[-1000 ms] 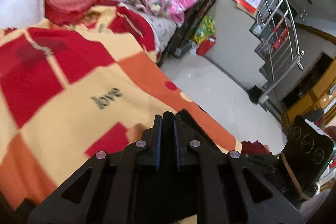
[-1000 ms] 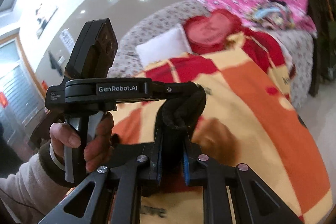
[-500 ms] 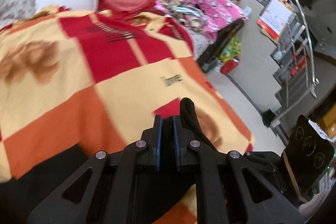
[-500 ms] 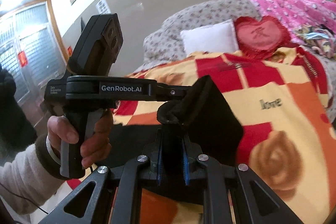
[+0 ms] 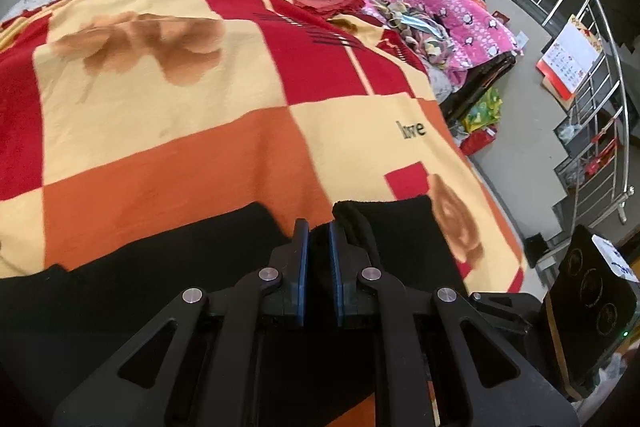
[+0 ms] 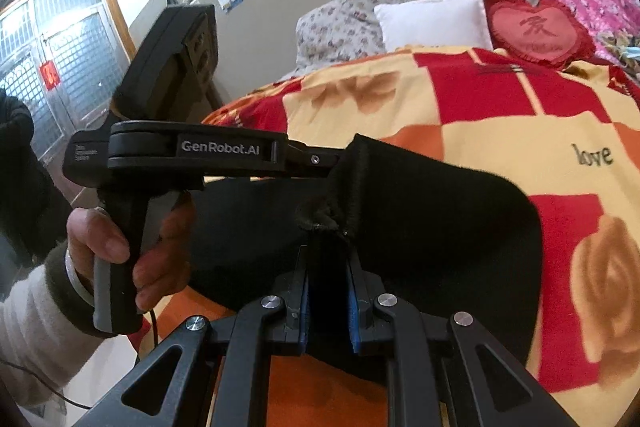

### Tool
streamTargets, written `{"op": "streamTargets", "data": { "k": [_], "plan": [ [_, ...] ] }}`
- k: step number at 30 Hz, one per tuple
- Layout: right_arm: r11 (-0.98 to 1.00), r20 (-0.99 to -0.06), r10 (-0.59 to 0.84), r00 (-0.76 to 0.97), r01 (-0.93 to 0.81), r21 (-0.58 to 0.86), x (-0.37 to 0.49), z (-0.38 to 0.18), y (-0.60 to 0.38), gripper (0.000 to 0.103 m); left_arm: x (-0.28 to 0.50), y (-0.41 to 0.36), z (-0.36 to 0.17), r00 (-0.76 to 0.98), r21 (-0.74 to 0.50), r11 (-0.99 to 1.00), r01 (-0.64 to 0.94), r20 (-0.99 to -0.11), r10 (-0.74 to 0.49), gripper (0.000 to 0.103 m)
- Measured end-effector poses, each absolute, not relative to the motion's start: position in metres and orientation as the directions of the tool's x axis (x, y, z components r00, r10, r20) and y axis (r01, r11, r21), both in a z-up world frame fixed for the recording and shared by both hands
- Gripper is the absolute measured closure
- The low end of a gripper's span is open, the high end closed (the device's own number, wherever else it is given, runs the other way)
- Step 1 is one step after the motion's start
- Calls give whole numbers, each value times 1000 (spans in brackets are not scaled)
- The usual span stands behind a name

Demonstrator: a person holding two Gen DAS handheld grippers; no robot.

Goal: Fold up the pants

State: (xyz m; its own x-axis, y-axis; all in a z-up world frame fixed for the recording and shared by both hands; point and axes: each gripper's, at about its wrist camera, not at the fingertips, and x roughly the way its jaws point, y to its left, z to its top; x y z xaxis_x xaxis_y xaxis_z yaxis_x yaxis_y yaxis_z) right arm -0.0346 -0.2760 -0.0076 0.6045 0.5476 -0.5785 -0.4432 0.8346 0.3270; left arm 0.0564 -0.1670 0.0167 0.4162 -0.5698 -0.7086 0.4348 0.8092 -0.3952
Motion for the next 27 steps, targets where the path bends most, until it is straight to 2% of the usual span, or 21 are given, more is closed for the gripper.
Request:
{"op": "streamTargets", "data": {
  "k": [4, 9, 12, 17, 22, 27],
  "plan": [
    [837, -613, 536, 580, -461, 295, -31, -17, -264, 85, 54, -155, 10, 423, -385, 827, 409, -723, -546, 94],
    [793, -645, 587, 489, -509, 335, -36, -19, -252, 69, 46, -144, 16, 438, -386, 830, 403, -715, -545, 94],
    [755, -628, 630, 458, -551, 356, -46, -5, -259, 69, 38, -140, 25, 458, -367, 837, 407, -710, -534, 94],
    [806, -589, 586, 556, -478, 350, -53, 13, -296, 69, 23, -144, 29, 452, -353, 844, 404, -725, -520, 79],
    [874, -599, 485, 638, -331, 356, -31, 11, -332, 69, 14, -154, 21, 413, -340, 853, 396, -764, -496, 78],
    [914, -650, 405, 643, -275, 298, -6, 1, -336, 69, 13, -163, 6, 384, -344, 864, 367, -790, -478, 78]
  ]
}}
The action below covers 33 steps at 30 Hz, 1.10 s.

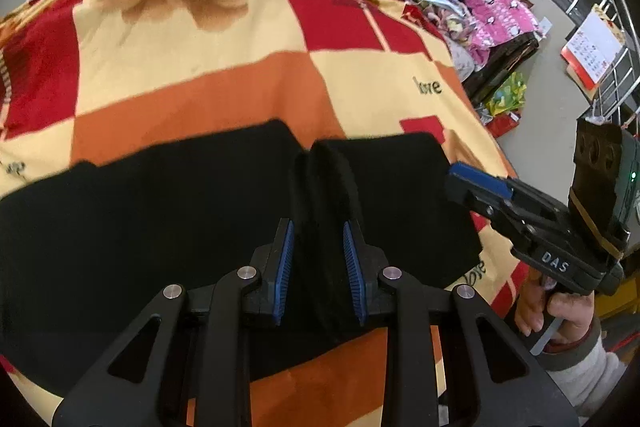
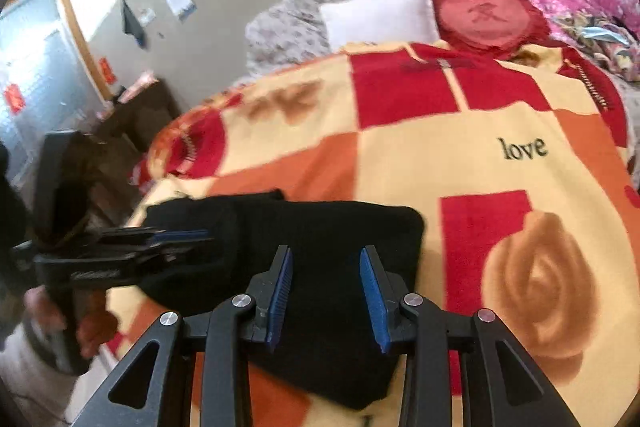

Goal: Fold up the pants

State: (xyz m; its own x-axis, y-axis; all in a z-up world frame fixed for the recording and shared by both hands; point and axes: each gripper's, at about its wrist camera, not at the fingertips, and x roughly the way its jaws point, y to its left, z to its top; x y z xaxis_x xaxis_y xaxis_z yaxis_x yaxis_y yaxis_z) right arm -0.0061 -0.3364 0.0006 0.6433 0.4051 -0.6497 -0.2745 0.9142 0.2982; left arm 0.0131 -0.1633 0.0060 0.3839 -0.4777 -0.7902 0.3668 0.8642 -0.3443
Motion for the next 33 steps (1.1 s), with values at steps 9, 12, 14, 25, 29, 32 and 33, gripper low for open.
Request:
{"op": "streamTargets", "data": {
  "k": [9, 12, 14, 25, 29, 32, 33],
  "plan": [
    [940, -692, 342, 635, -238, 247, 5, -21, -337, 69, 19, -179, -6, 360, -371, 861, 348, -795, -489, 68],
    [939, -692, 344, 634, -235, 251, 7, -21, -337, 69, 18, -182, -6, 358, -380, 857, 349, -791, -496, 63],
    [936, -690, 352, 632, -233, 264, 5, -18, -339, 69, 19, -183, -5, 358, -377, 858, 348, -793, -493, 63],
    [946, -691, 325, 645, -208, 251, -17, -15, -348, 69, 17, -196, -6, 373, -390, 851, 351, -776, -509, 56],
    [945, -687, 324, 651, -191, 265, -18, -17, -352, 69, 22, -197, -12, 347, -436, 837, 330, -769, -537, 76],
    [944, -685, 326, 651, -192, 268, -18, -15, -352, 69, 22, -197, -10, 350, -439, 838, 324, -767, -537, 86],
    [944, -685, 327, 651, -192, 268, -18, -14, -352, 69, 20, -197, -8, 355, -432, 839, 329, -767, -535, 87]
  ]
}}
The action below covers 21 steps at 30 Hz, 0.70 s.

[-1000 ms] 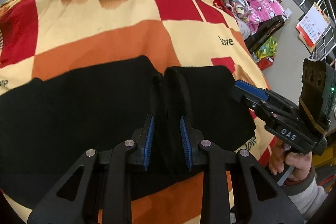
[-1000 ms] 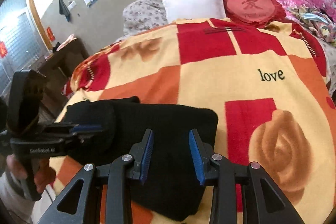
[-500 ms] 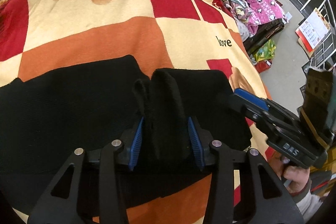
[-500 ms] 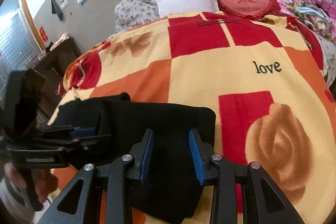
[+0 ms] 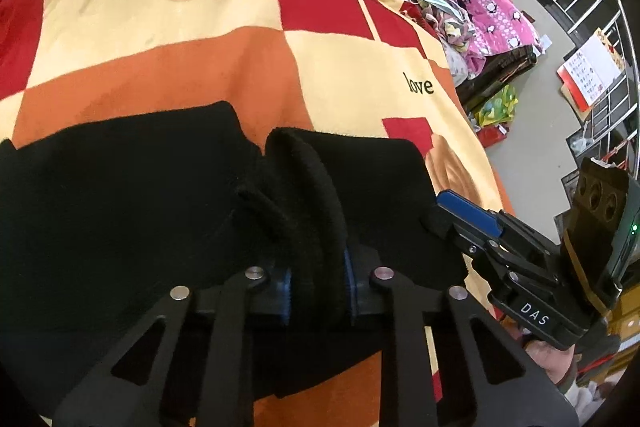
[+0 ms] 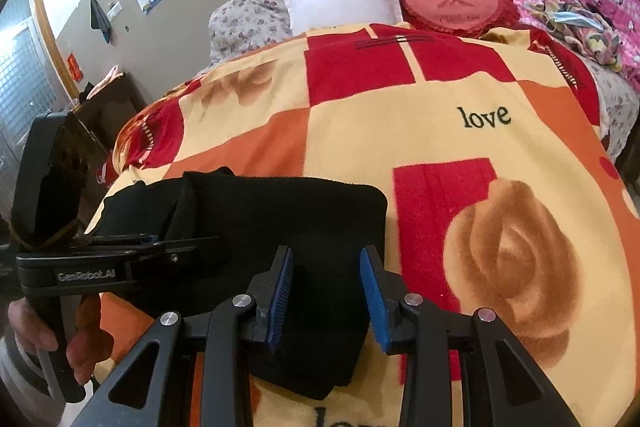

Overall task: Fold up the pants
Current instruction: 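Press the folded pants down with both tools and open the left tool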

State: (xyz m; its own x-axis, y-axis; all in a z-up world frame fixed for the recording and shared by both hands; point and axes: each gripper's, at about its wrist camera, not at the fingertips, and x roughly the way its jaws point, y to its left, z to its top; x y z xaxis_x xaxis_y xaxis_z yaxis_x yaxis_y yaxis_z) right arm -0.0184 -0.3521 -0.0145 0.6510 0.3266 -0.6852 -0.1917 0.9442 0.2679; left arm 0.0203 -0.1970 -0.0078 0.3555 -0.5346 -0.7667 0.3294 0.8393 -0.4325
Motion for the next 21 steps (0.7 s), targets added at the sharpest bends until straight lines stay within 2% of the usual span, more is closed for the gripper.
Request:
{"op": "streamTargets", "data": {
  "k": [8, 21],
  "plan": [
    [939, -678, 340, 652, -197, 282, -20, -9, -347, 69, 16, -193, 10, 395, -403, 839, 366, -749, -532, 89],
    [926, -659, 376, 651, -256, 276, -16, 4, -325, 69, 12, -167, 16, 444, -373, 864, 338, -746, -496, 89]
  ]
}}
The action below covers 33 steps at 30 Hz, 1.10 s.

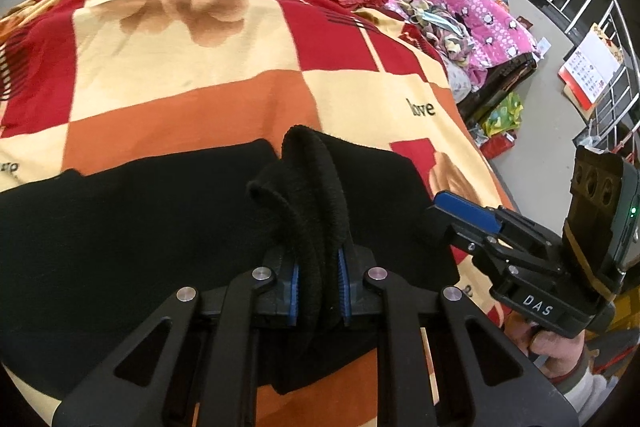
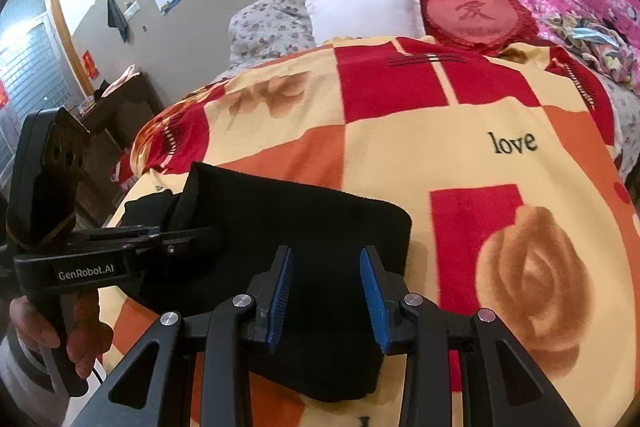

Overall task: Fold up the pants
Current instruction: 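Press the folded pants down with both tools and open the left tool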

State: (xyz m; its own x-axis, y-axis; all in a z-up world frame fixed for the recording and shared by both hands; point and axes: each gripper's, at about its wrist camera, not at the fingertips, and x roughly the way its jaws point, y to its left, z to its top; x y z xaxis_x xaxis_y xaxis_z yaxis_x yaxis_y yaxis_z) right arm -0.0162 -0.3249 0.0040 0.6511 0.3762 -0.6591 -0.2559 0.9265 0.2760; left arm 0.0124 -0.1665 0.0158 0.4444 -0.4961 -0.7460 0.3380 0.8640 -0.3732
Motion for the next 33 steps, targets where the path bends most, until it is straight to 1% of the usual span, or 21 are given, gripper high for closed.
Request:
{"op": "streamTargets", "data": {
  "k": [4, 7, 10, 14, 18, 25, 27, 30, 32, 33],
  "plan": [
    [923, -658, 384, 648, -271, 271, -10, 2, -318, 69, 15, -150, 7, 453, -380, 878, 292, -753, -477, 89],
    [927, -675, 374, 636, -279, 251, -2, -5, -309, 71, 17, -142, -5, 439, -392, 883, 256, -767, -468, 89],
    [929, -694, 367, 619, -286, 237, 9, -15, -301, 73, 13, -143, -10, 445, -379, 890, 252, -772, -454, 89],
    [931, -707, 353, 612, -302, 204, 14, -18, -293, 73, 12, -145, -9, 452, -359, 897, 258, -776, -440, 88],
    [929, -701, 364, 613, -295, 225, 7, -10, -298, 73, 9, -148, -1, 468, -306, 915, 264, -789, -398, 83],
    [932, -702, 356, 617, -291, 216, -9, -3, -296, 73, 0, -148, 20, 520, -262, 928, 267, -772, -367, 82],
    [933, -707, 353, 613, -289, 216, -12, -3, -295, 73, -1, -148, 23, 526, -265, 928, 262, -767, -368, 82],
    [933, -707, 352, 613, -288, 215, -17, -4, -294, 73, 0, -153, 18, 538, -231, 941, 248, -775, -332, 82],
    [933, -711, 351, 610, -289, 212, -19, -5, -292, 73, 1, -157, 14, 543, -218, 945, 242, -777, -319, 72],
    [932, -712, 353, 607, -291, 214, -19, -5, -291, 73, 2, -158, 10, 543, -216, 948, 234, -780, -312, 71]
  ]
}}
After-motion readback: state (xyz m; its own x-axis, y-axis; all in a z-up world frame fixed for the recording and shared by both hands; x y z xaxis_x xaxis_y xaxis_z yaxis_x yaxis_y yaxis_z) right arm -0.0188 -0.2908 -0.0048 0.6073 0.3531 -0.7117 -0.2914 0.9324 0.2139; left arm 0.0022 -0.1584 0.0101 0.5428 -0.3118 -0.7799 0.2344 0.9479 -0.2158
